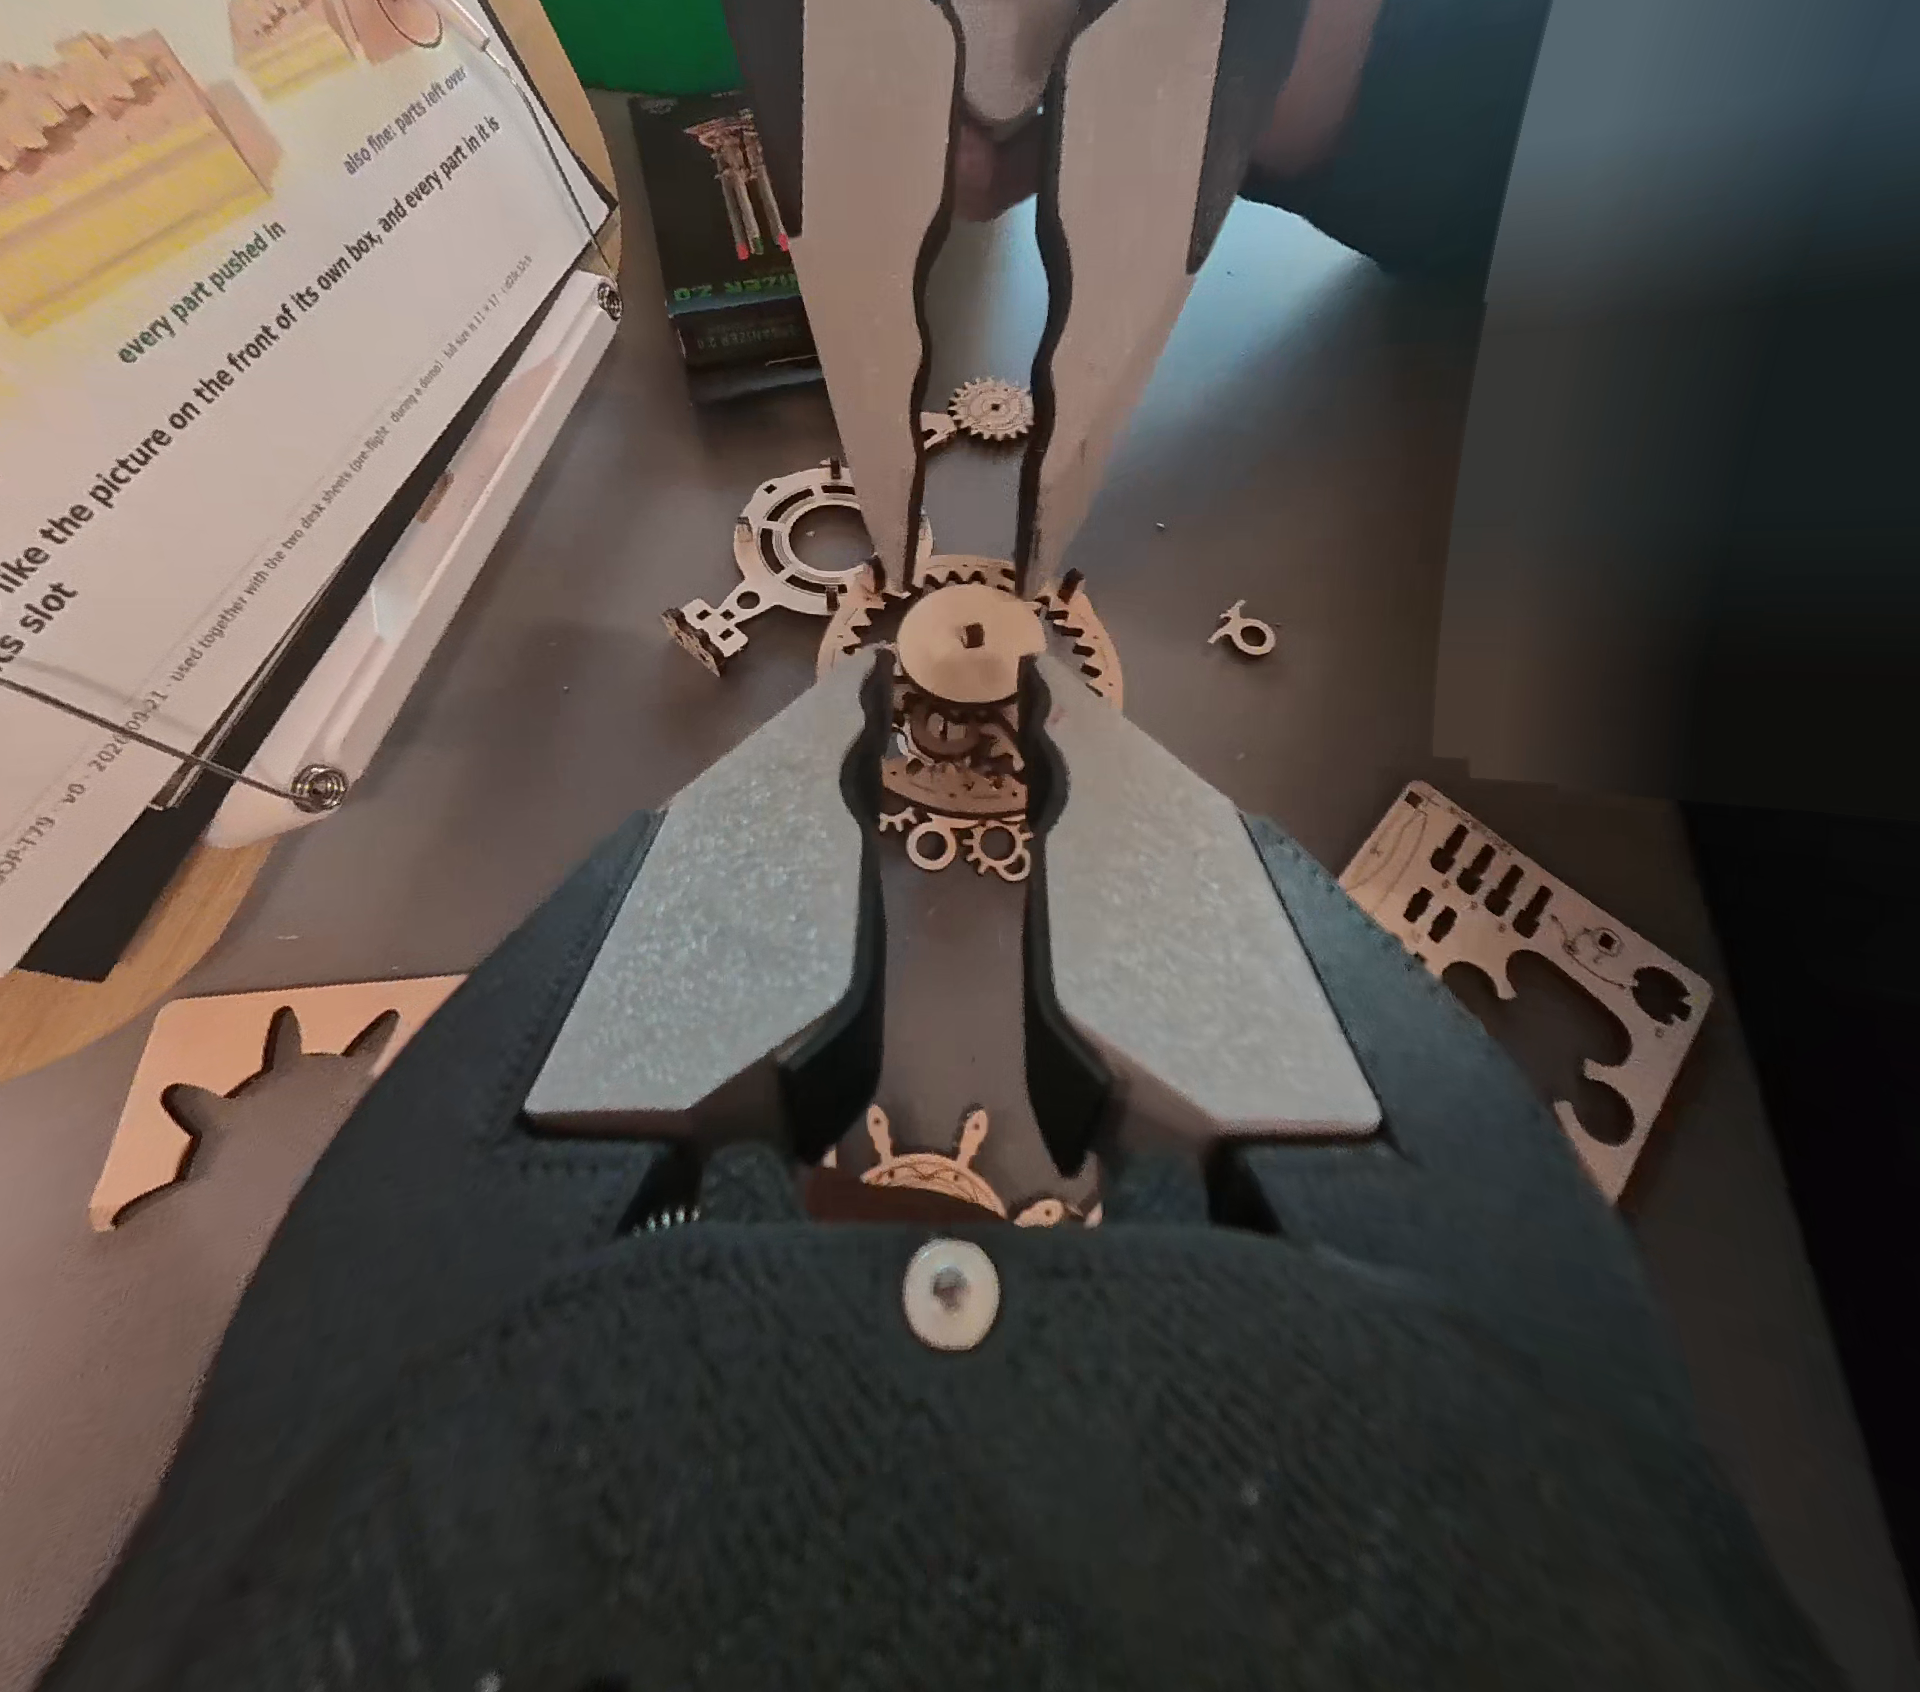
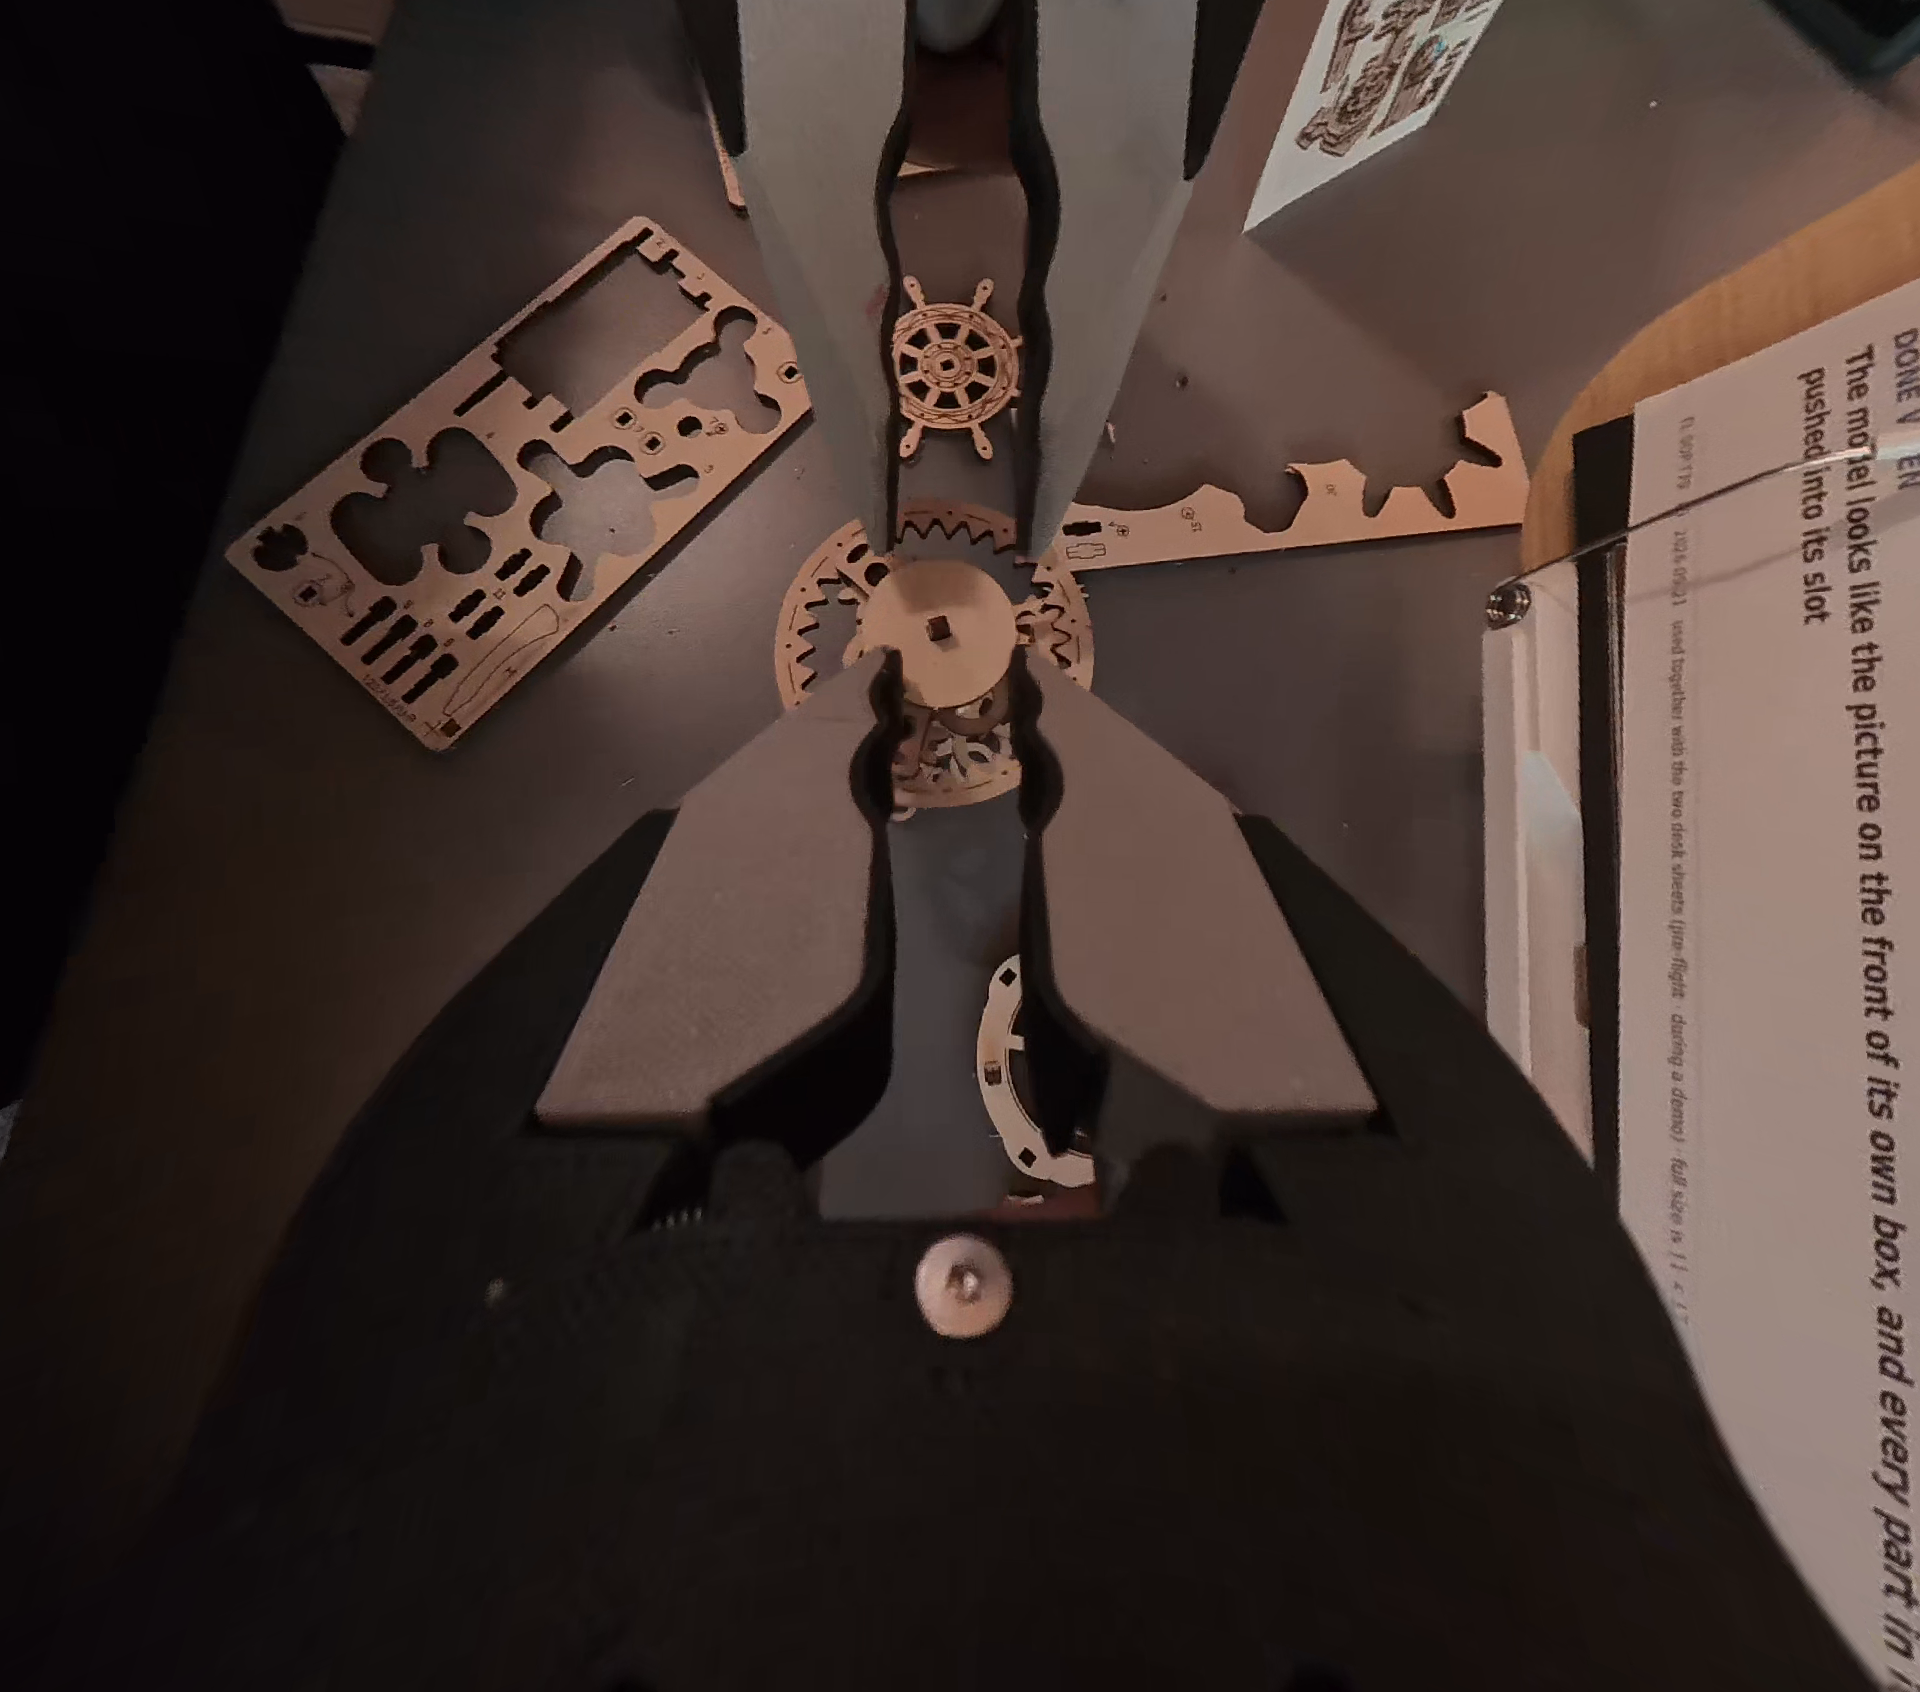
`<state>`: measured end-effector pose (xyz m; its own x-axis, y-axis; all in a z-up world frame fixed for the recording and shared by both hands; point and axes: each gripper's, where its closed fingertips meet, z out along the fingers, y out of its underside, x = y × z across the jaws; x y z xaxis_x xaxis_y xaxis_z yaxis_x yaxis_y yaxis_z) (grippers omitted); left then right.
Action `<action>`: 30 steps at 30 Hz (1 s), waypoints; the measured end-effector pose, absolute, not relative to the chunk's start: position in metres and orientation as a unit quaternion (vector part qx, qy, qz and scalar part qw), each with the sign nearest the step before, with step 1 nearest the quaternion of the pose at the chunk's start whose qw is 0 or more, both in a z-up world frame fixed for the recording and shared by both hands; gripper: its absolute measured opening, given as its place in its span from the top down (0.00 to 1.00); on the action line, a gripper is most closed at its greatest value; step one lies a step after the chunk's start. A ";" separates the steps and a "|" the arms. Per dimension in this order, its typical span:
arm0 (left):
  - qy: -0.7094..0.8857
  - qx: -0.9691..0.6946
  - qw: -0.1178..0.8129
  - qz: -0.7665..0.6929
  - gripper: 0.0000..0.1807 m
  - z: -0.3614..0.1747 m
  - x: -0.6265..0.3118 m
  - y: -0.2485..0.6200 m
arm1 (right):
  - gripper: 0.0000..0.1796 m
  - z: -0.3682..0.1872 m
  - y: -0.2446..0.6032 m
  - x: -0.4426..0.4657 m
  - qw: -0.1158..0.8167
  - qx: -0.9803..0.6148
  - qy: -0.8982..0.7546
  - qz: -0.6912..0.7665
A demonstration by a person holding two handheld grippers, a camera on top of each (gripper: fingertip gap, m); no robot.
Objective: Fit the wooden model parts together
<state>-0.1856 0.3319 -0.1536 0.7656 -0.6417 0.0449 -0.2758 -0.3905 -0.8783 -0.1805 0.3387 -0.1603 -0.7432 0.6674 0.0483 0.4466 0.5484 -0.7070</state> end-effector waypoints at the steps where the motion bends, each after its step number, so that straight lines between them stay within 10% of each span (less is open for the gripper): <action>1: 0.281 -0.811 0.473 -0.197 0.89 -0.153 -0.184 0.332 | 0.91 -0.161 0.339 -0.182 0.160 -0.328 -0.863 0.349; 30: 0.293 -0.837 0.425 -0.184 1.00 -0.165 -0.179 0.334 | 0.99 -0.167 0.331 -0.185 0.175 -0.291 -0.886 0.317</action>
<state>-0.1790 0.3344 -0.1649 0.7607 -0.6464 0.0584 -0.3344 -0.4674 -0.8183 -0.1854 0.3313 -0.1668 -0.7693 0.6264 0.1258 0.4043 0.6298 -0.6632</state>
